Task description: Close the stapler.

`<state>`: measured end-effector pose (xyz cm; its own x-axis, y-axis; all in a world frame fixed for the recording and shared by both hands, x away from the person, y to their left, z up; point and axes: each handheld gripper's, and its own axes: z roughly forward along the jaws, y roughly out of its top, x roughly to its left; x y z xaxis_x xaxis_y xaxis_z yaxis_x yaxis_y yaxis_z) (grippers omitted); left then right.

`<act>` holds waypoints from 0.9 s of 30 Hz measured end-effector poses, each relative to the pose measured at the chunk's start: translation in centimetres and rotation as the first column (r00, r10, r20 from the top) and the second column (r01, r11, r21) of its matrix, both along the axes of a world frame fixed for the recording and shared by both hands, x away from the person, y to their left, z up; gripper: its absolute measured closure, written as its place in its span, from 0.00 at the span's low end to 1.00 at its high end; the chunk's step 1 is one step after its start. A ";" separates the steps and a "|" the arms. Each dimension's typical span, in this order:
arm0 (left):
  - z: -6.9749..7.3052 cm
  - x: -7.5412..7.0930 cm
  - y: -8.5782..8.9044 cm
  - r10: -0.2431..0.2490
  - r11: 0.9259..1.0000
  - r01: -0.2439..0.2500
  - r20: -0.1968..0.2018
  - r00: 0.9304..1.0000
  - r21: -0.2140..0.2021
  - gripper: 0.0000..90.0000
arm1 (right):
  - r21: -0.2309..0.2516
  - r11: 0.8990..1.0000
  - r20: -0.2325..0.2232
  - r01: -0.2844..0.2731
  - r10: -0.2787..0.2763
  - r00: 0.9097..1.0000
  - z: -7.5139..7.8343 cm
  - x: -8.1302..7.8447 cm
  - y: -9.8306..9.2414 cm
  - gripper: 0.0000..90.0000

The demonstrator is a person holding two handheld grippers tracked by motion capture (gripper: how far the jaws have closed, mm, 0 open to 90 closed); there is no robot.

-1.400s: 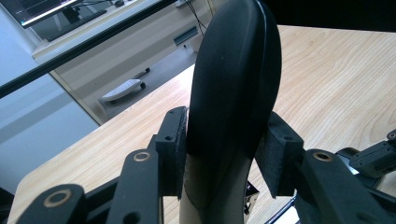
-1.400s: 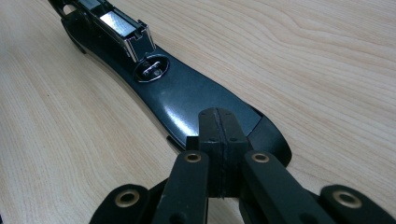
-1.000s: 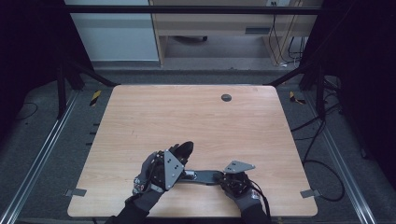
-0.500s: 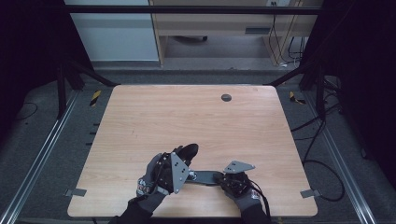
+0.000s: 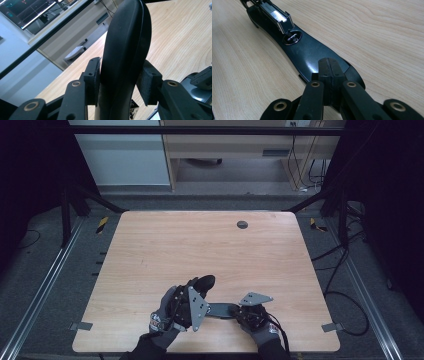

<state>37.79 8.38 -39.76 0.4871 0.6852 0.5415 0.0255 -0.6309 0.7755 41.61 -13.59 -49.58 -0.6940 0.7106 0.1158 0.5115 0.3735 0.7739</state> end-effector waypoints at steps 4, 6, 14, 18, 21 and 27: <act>-0.2 -0.1 -0.3 0.008 1.000 -0.008 0.013 1.000 0.012 0.63 | 0.000 1.000 0.002 -0.001 0.001 1.000 0.0 0.0 0.0 1.00; -0.3 -0.2 -0.4 0.010 1.000 -0.010 0.020 1.000 0.023 0.64 | 0.003 1.000 0.000 0.000 0.000 1.000 0.0 0.0 0.0 1.00; -0.7 -0.3 -1.0 0.014 0.998 -0.017 0.040 0.999 0.063 0.64 | 0.004 1.000 0.002 0.002 -0.002 1.000 0.0 0.0 0.0 1.00; -0.9 -0.3 -1.3 0.013 0.997 -0.017 0.046 0.999 0.080 0.64 | 0.007 1.000 0.001 0.003 -0.003 1.000 -0.1 0.0 0.0 1.00; -1.0 -0.4 -1.5 0.012 0.996 -0.017 0.051 0.999 0.086 0.64 | 0.004 1.000 -0.001 0.004 -0.004 1.000 0.0 0.0 -0.1 1.00; -1.3 -0.4 -2.0 0.010 0.994 -0.017 0.059 0.998 0.112 0.64 | 0.008 1.000 -0.002 0.006 -0.006 1.000 0.0 0.0 -0.1 1.00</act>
<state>37.38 6.43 -41.10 0.4435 0.6247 0.6427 -0.0082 -0.7142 0.6999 41.65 -13.65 -49.63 -0.6896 0.7136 0.1235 0.5155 0.3639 0.7758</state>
